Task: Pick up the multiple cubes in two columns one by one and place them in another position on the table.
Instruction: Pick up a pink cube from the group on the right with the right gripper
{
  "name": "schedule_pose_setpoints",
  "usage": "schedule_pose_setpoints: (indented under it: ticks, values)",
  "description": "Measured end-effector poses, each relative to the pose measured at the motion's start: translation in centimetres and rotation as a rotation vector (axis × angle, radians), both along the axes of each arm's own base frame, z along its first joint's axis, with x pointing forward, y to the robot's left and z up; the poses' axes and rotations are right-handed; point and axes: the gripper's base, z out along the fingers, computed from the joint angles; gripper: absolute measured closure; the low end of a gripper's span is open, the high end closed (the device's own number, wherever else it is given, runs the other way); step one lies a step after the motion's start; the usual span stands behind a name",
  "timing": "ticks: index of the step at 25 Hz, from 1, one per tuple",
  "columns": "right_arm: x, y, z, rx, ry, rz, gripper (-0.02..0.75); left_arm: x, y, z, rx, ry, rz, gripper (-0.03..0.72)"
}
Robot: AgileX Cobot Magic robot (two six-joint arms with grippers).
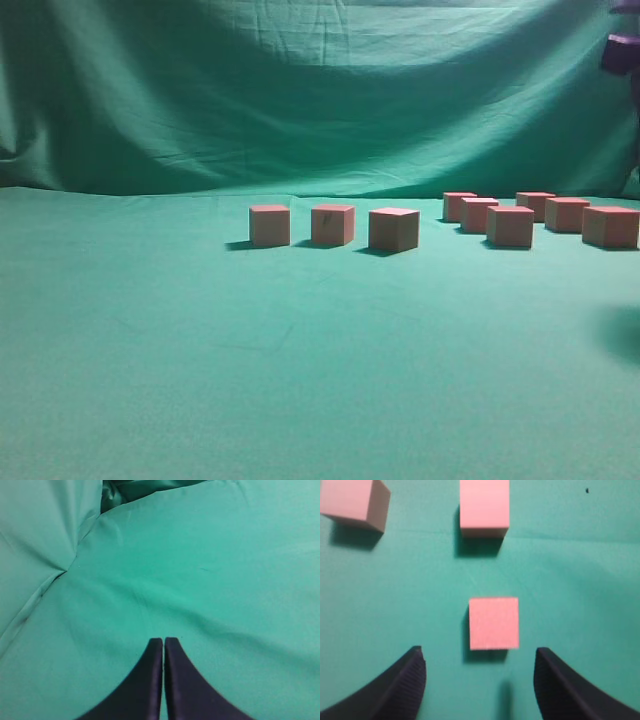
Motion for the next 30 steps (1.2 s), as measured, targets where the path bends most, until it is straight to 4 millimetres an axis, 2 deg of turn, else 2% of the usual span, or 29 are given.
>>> schedule_pose_setpoints:
  ticks: [5,19,20,22,27,30]
  values:
    - [1.1,0.0,-1.7,-0.021,-0.011,0.018,0.309,0.0,0.0,0.0,0.0,0.0,0.0,0.688]
    - [2.4,0.1,-4.3,-0.028,-0.016,0.032,0.309,0.0,0.0,0.0,0.0,0.0,0.0,0.688]
    - [2.4,0.1,-4.5,-0.029,-0.012,0.032,0.388,0.0,0.0,0.0,0.0,0.0,0.0,0.688]
    - [2.4,0.1,-4.6,-0.029,-0.009,0.032,0.478,0.0,0.0,0.0,0.0,0.0,0.0,0.688]
    - [3.0,0.2,-3.7,-0.033,0.005,0.03,0.481,0.0,0.0,0.0,0.0,0.0,0.0,0.688]
    - [3.6,0.7,-1.0,-0.037,0.004,0.039,0.481,0.0,0.0,0.0,0.0,0.0,0.0,0.688]
